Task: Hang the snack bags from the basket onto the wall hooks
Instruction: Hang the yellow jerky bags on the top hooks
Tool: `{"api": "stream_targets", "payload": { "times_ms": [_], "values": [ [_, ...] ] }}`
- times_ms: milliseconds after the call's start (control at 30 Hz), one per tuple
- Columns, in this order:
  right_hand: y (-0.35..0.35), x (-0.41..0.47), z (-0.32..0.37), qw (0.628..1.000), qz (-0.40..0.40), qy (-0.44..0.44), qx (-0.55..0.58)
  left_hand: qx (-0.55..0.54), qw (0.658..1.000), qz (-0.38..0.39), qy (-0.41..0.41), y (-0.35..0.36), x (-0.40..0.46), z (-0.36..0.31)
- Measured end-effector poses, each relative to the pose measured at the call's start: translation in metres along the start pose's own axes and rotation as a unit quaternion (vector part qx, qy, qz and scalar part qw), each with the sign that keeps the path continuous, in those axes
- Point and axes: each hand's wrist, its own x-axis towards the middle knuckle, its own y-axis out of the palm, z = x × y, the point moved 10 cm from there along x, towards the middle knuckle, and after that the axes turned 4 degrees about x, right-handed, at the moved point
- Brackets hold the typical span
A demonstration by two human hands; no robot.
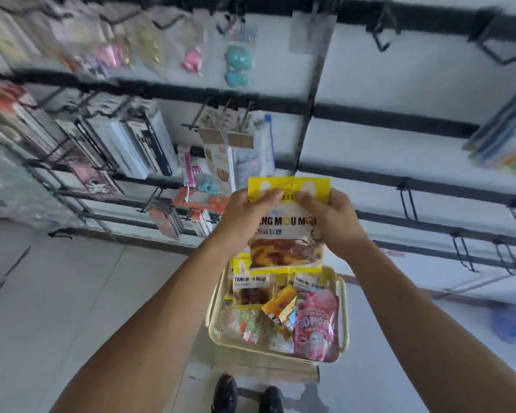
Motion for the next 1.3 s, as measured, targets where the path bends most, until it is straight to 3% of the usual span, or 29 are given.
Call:
{"api": "stream_targets", "payload": {
  "times_ms": [300,633,800,1100,1300],
  "values": [
    [-0.023,-0.027,0.146,0.992,-0.037,-0.115,0.026,0.018,0.99,0.024,0.138,0.016,-0.016,-0.163],
    [-0.042,-0.062,0.257,0.97,-0.1,-0.221,0.002,0.053,0.971,0.036,0.23,0.032,-0.026,-0.278],
    [-0.059,-0.074,0.278,0.965,-0.11,-0.239,0.021,0.086,0.964,0.044,0.249,0.053,-0.035,-0.306],
    [-0.107,-0.065,0.292,0.961,-0.12,-0.249,0.008,0.039,0.973,0.019,0.229,0.087,-0.022,-0.327],
    [-0.125,-0.042,0.309,0.965,-0.079,-0.251,-0.004,0.002,0.976,-0.004,0.218,0.102,-0.002,-0.337]
  ]
}}
